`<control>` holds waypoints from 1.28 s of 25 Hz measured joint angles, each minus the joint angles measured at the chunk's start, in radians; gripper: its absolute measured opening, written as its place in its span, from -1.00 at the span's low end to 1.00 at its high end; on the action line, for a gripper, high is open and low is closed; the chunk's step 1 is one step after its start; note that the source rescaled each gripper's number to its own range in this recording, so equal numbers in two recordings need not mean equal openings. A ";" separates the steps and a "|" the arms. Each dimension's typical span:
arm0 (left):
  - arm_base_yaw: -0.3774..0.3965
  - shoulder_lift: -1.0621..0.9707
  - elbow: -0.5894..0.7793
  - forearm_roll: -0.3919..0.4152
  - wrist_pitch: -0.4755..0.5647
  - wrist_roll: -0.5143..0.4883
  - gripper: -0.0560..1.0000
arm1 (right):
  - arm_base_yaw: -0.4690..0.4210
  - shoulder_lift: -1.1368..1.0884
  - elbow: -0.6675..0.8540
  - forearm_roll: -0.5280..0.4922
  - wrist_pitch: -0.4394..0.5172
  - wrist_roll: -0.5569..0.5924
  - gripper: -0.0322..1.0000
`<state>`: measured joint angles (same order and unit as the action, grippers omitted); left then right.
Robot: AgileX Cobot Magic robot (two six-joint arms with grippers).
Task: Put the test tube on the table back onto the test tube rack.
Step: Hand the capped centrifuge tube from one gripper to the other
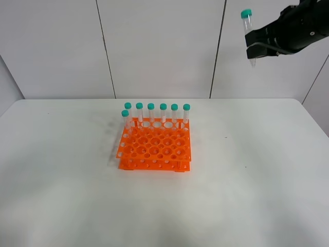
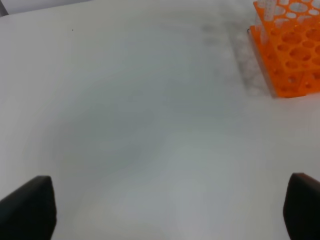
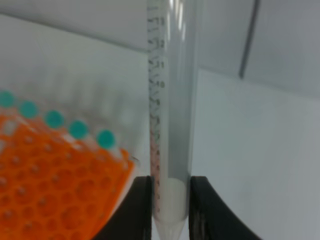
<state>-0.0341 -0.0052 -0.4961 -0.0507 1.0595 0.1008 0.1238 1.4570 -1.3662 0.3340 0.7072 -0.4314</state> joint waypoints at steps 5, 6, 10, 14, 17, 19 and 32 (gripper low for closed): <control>0.000 0.000 0.000 0.000 0.000 0.000 1.00 | 0.130 -0.060 0.008 -0.082 -0.024 0.042 -0.90; 0.000 0.000 0.000 0.000 0.000 0.000 1.00 | 0.160 -0.064 0.023 -0.122 -0.045 0.078 -0.90; 0.000 0.000 0.000 0.000 0.000 0.000 1.00 | 0.302 -0.065 0.140 -0.308 -0.181 0.234 -0.90; 0.000 0.000 0.000 0.000 0.000 0.000 1.00 | 0.374 -0.086 0.266 -0.272 -0.324 0.275 -0.90; 0.000 0.000 0.000 0.000 0.000 0.000 1.00 | 0.387 -0.131 0.344 -0.205 -0.392 0.230 -0.90; 0.000 0.000 0.000 0.000 0.000 0.000 1.00 | 0.387 -0.170 0.403 -0.170 -0.451 0.202 -0.90; 0.000 0.000 0.000 0.001 0.000 0.000 1.00 | 0.387 -0.370 0.766 -0.159 -0.869 0.162 -0.90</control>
<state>-0.0341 -0.0052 -0.4961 -0.0500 1.0595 0.1008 0.5113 1.0873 -0.5997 0.1751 -0.1616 -0.2697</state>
